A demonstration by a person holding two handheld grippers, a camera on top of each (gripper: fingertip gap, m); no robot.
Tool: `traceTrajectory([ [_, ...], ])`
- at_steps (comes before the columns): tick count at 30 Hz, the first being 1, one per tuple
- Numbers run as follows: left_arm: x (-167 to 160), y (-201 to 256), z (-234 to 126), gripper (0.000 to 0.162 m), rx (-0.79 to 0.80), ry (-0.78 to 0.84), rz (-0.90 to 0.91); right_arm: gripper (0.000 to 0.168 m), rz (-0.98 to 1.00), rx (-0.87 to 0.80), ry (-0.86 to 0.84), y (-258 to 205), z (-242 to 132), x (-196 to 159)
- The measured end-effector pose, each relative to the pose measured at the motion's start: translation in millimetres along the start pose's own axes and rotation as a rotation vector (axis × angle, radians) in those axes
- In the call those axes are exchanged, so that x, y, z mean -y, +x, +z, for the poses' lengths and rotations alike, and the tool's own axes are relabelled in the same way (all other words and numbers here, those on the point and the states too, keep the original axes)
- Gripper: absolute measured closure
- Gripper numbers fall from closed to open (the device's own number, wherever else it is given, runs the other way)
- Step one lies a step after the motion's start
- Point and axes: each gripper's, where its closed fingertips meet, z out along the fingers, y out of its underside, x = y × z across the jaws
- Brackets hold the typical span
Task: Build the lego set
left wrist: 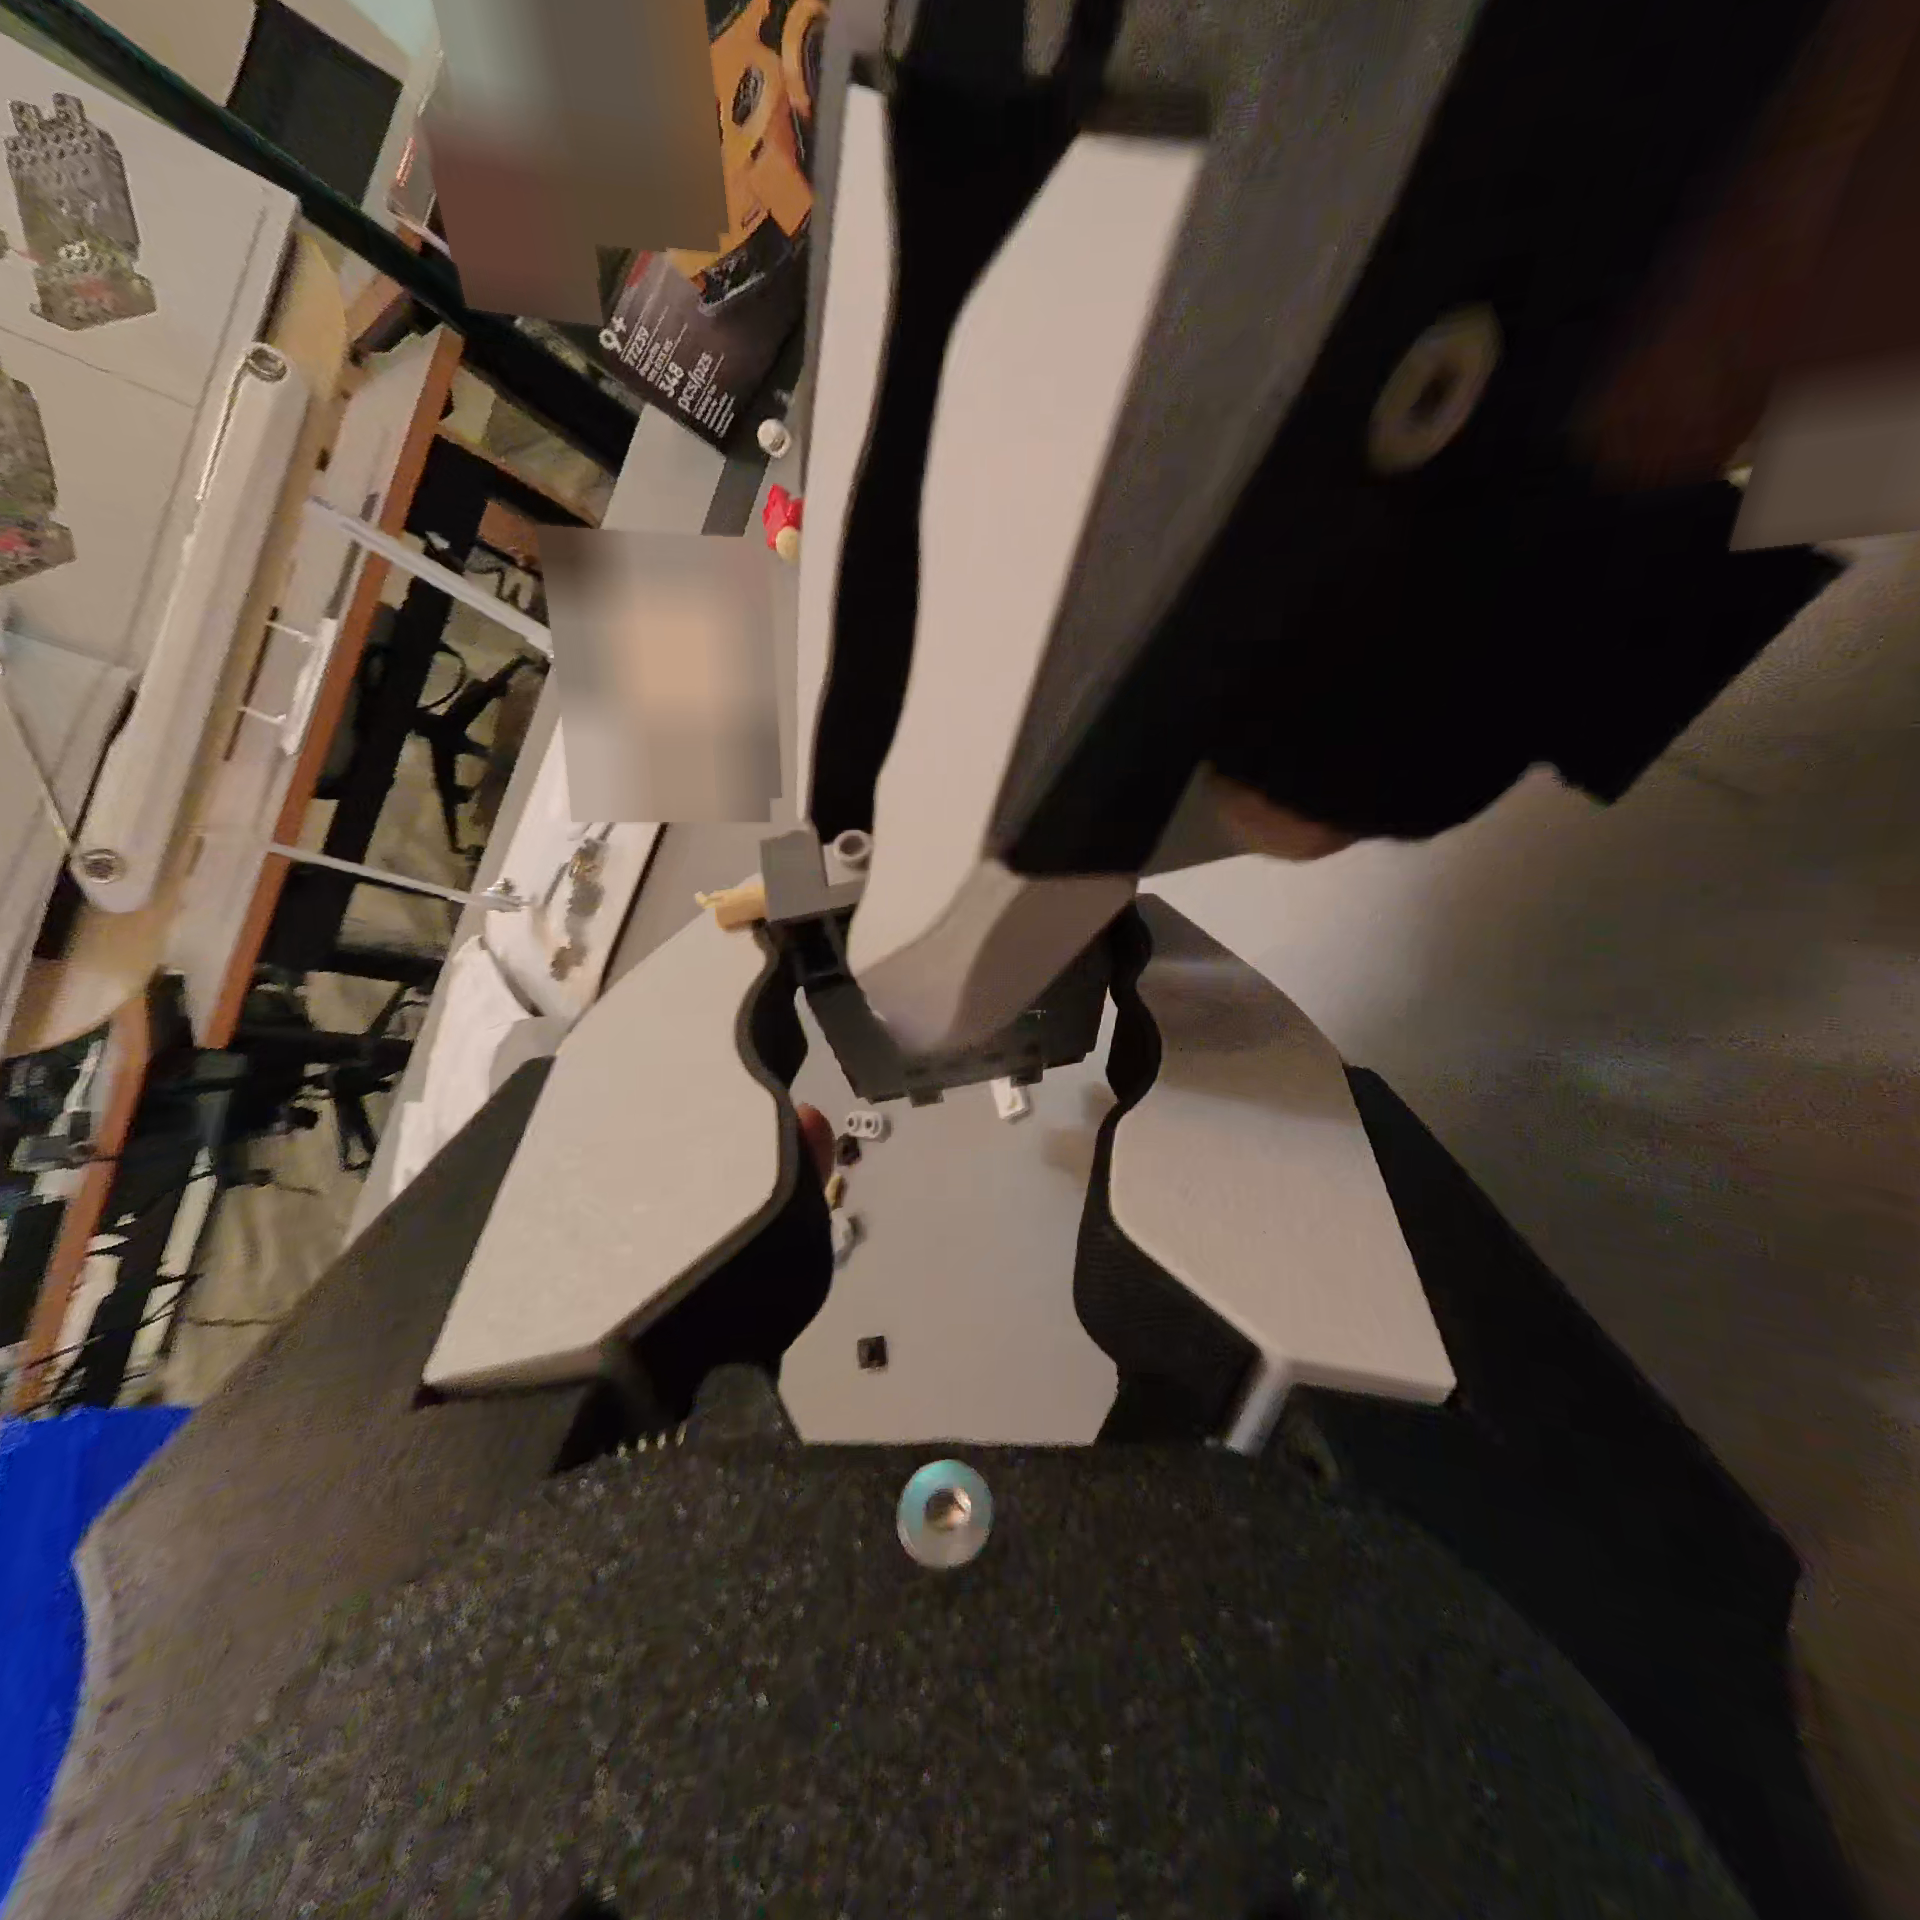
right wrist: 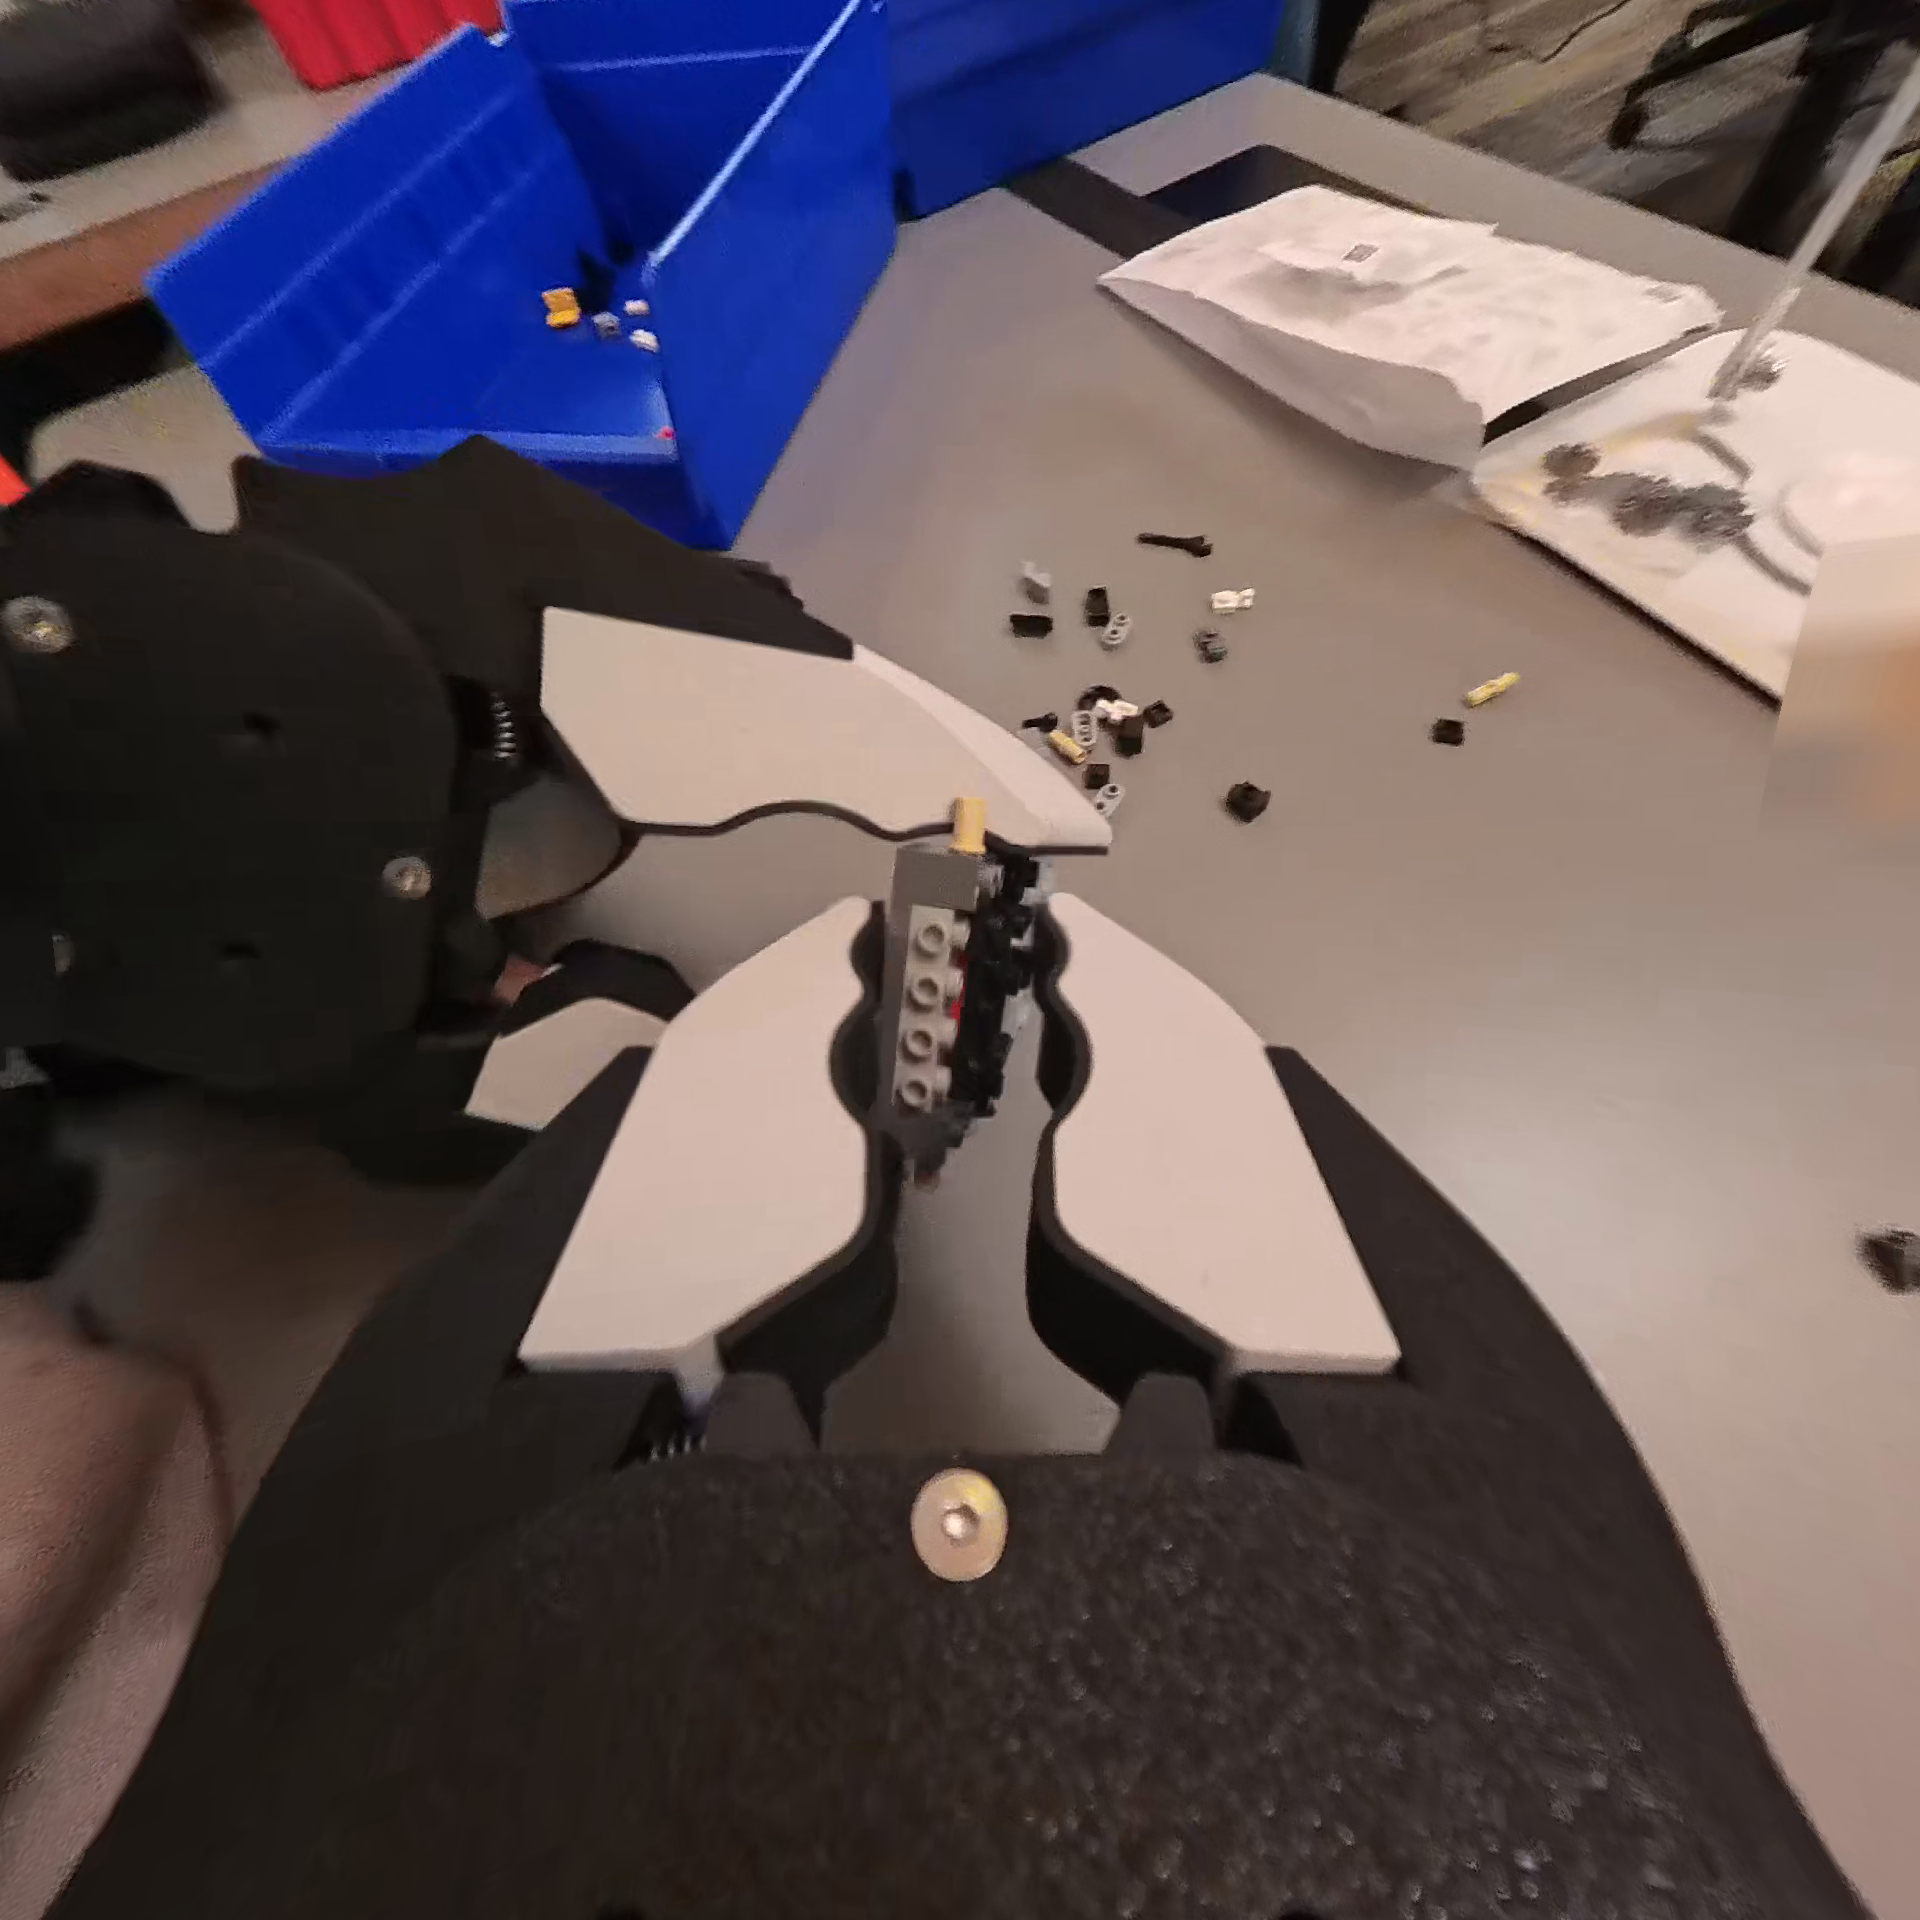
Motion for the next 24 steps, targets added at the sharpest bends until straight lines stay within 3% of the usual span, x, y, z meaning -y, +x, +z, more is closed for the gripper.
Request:
traceTrajectory([
  [10,-4.7,-5.3,2.3,0.104,0.087,-0.056,0.109,0.153,0.038,-0.006,0.118,8.0,3.6,1.1],
  [16,3.6,-10.8,-1.2,0.102,0.102,0.032,0.114,0.154,0.129,0.068,0.225,11.9,-0.4,6.6],
  [19,6.4,-17.0,-9.3,0.086,0.051,0.085,0.042,0.154,0.163,0.164,0.319,14.8,-12.6,15.3],
  [24,17.3,-25.3,-32.8,0.091,-0.192,0.271,-0.22,0.154,-0.021,0.286,0.436,-2.2,-38.1,24.8],
])
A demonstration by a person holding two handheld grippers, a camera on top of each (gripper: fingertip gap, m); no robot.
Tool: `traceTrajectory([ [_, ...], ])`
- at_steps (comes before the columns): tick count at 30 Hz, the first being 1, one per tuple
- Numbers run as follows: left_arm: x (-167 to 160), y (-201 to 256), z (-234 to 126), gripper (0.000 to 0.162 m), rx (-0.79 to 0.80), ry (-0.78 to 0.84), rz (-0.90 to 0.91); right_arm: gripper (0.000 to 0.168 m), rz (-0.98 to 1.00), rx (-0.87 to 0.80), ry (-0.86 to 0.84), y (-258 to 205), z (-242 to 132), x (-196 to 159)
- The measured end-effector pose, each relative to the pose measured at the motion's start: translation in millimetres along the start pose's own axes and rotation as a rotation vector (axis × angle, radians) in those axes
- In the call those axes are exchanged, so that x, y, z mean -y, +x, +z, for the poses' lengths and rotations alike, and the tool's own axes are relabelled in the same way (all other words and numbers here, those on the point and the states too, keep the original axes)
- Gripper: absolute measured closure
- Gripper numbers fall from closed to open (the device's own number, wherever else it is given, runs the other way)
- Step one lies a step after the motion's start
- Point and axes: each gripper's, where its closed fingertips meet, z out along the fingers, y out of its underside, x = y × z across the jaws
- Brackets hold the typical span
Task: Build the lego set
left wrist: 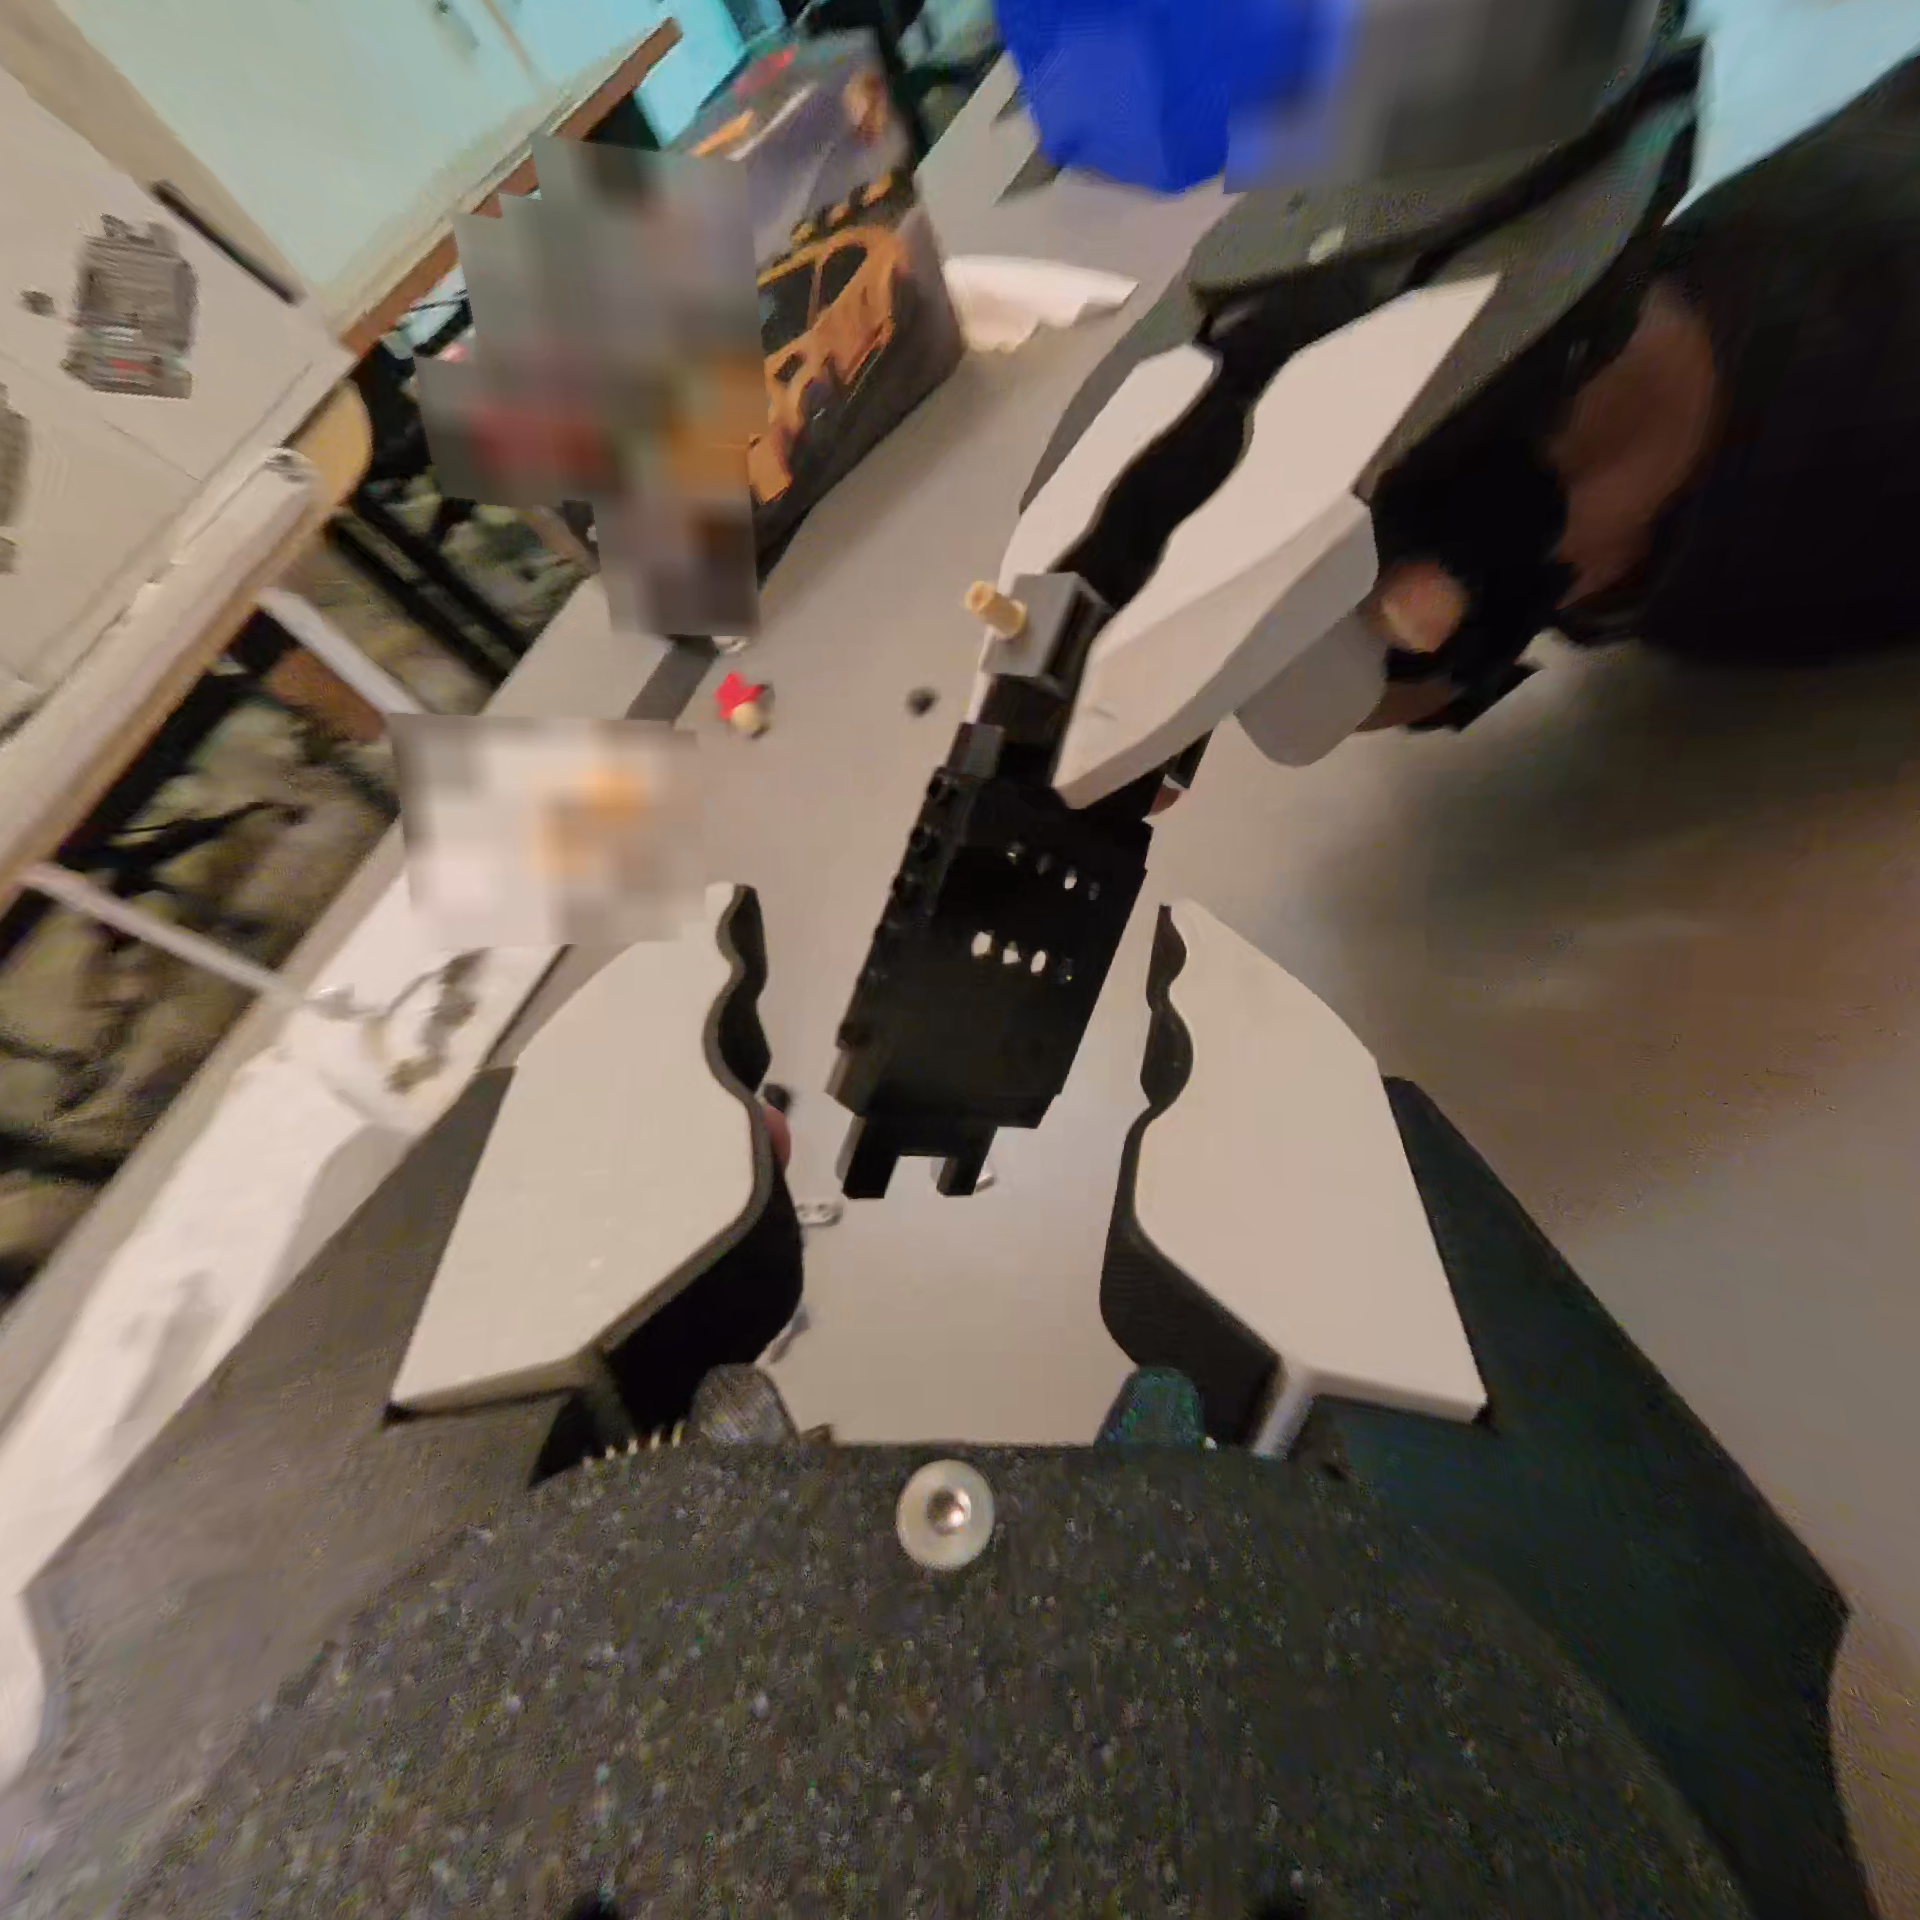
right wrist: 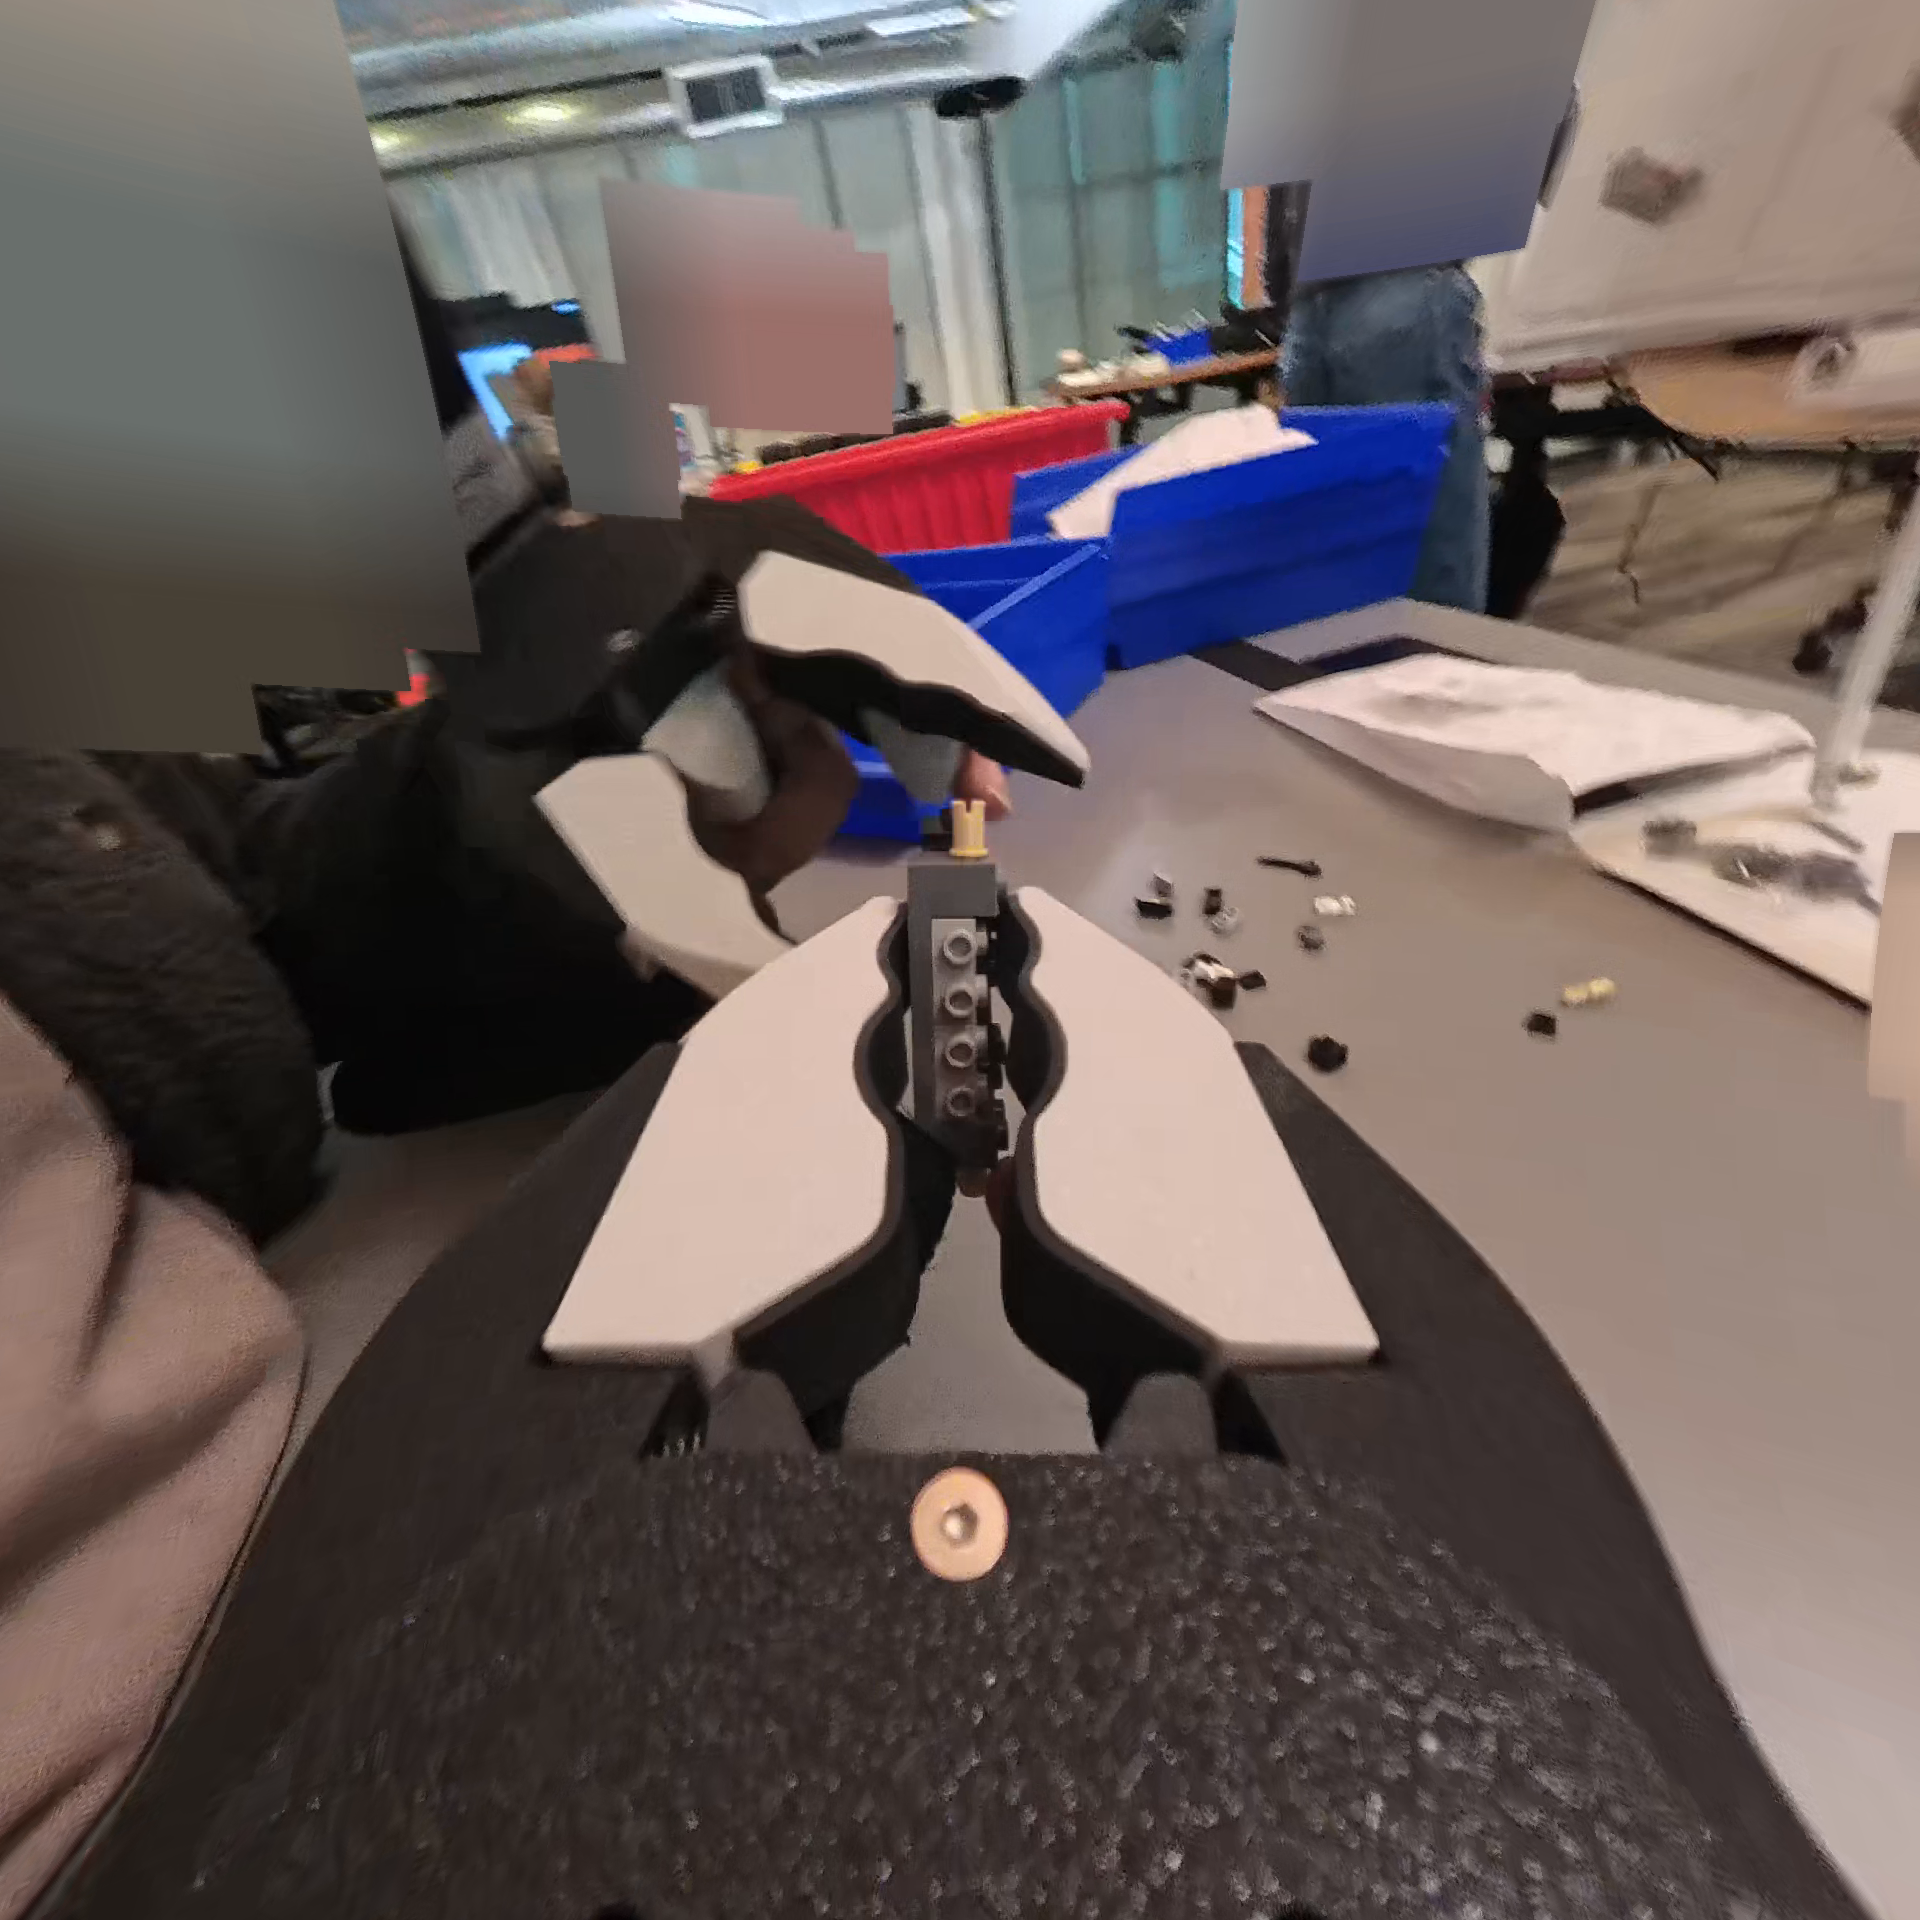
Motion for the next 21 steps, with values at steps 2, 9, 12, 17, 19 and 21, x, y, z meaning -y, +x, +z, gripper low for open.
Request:
traceTrajectory([
  [2,4.9,6.8,-5.1,0.096,-0.113,0.074,-0.081,0.154,-0.061,0.046,0.003,-10.8,-2.0,0.1],
  [9,22.1,30.2,-16.0,0.14,-0.308,0.23,-0.158,0.154,-0.075,0.155,0.052,-31.5,-4.9,5.0],
  [12,26.4,34.8,-18.9,0.146,-0.355,0.249,-0.19,0.154,-0.045,0.191,0.069,-34.8,-6.8,7.9],
  [17,25.7,38.9,-22.0,0.149,-0.425,0.257,-0.246,0.154,-0.018,0.226,0.072,-38.3,-6.4,7.0],
  [19,24.0,38.4,-20.8,0.15,-0.446,0.253,-0.298,0.154,0.028,0.233,0.046,-35.6,-5.7,5.3],
  [21,22.0,39.0,-19.8,0.15,-0.457,0.246,-0.316,0.149,0.031,0.247,0.03,-36.6,-6.8,3.9],
])
